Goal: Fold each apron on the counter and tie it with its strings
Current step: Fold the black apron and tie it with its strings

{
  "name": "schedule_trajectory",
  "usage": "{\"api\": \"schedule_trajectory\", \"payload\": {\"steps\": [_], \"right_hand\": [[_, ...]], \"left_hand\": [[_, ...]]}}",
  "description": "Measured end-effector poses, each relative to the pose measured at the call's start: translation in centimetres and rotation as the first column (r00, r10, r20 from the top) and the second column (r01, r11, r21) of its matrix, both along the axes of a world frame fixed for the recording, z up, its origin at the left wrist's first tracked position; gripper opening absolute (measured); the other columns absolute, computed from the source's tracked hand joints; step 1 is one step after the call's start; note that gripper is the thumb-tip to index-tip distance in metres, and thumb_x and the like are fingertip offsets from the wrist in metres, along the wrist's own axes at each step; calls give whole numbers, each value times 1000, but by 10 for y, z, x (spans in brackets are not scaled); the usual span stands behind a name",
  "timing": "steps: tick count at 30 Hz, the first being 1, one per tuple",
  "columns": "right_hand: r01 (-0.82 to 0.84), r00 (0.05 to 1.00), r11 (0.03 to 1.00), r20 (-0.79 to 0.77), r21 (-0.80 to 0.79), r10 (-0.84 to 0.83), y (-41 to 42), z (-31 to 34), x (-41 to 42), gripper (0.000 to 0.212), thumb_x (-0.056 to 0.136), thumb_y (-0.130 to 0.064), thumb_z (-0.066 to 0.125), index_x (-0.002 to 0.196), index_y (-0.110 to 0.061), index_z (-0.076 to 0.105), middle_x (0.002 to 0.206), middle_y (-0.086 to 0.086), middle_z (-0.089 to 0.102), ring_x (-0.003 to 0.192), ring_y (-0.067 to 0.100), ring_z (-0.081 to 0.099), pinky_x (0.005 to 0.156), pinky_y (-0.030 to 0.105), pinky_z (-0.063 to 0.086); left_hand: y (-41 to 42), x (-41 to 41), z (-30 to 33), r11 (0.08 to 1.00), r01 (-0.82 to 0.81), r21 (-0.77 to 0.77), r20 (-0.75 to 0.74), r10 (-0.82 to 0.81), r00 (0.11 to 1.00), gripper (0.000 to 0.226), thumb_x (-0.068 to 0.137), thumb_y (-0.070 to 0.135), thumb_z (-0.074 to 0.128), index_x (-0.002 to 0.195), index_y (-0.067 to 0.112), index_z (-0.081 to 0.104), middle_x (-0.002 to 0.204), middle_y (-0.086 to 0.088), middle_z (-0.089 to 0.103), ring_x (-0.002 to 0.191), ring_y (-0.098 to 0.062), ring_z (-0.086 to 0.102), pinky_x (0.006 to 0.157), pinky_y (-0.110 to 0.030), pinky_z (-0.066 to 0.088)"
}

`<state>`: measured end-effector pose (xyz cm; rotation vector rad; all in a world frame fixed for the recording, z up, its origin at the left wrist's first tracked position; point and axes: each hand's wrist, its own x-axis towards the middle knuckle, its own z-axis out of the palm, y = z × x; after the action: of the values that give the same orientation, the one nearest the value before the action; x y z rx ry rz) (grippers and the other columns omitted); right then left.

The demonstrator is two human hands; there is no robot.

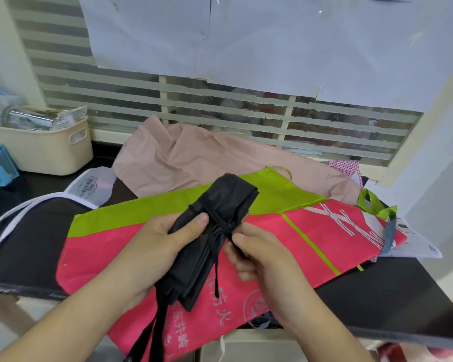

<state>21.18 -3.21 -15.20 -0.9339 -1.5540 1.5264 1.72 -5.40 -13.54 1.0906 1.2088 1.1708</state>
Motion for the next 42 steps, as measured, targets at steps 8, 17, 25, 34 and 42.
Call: {"api": "schedule_trajectory", "payload": {"steps": [8,17,25,34,42], "right_hand": [[103,979,978,154,181,-131,-12,0,-14,10,101,-18,67,93,-22,68,75,-17,69,74,-2,63,71,20,46],[29,983,980,172,195,-63,1,4,-2,31,96,-42,55,73,-22,63,52,-12,41,51,11,32,53,31,25],[116,972,992,-210,50,-103,5,12,-8,29,89,-27,60,64,-12,53,51,2,26,50,14,18,49,27,15],[291,939,955,-178,-49,-295,32,22,-23,40,86,-15,57,54,-27,36,51,-6,23,45,9,16,43,23,16],[139,990,962,-7,-234,-144,50,-10,-22,26,94,-13,51,72,-22,58,56,-5,24,46,8,13,42,23,10]], "left_hand": [[2,6,-9,945,-84,318,-397,213,893,40,98,35,68,69,8,63,59,10,51,56,-2,46,51,-22,35],[2,-1,-15,998,-60,-15,-26,60,998,46,89,49,67,97,5,77,77,-4,66,65,-13,59,56,-26,44],[-1,10,0,985,14,-170,237,28,971,42,93,50,63,78,13,74,64,-15,57,44,-26,56,39,-27,46],[12,31,-18,916,-227,331,-350,342,872,27,92,51,66,99,26,59,92,7,67,81,-8,65,74,-23,51],[41,34,-27,881,101,463,-635,250,731,33,82,9,83,100,33,71,93,18,61,90,-8,60,75,-13,42]]}}
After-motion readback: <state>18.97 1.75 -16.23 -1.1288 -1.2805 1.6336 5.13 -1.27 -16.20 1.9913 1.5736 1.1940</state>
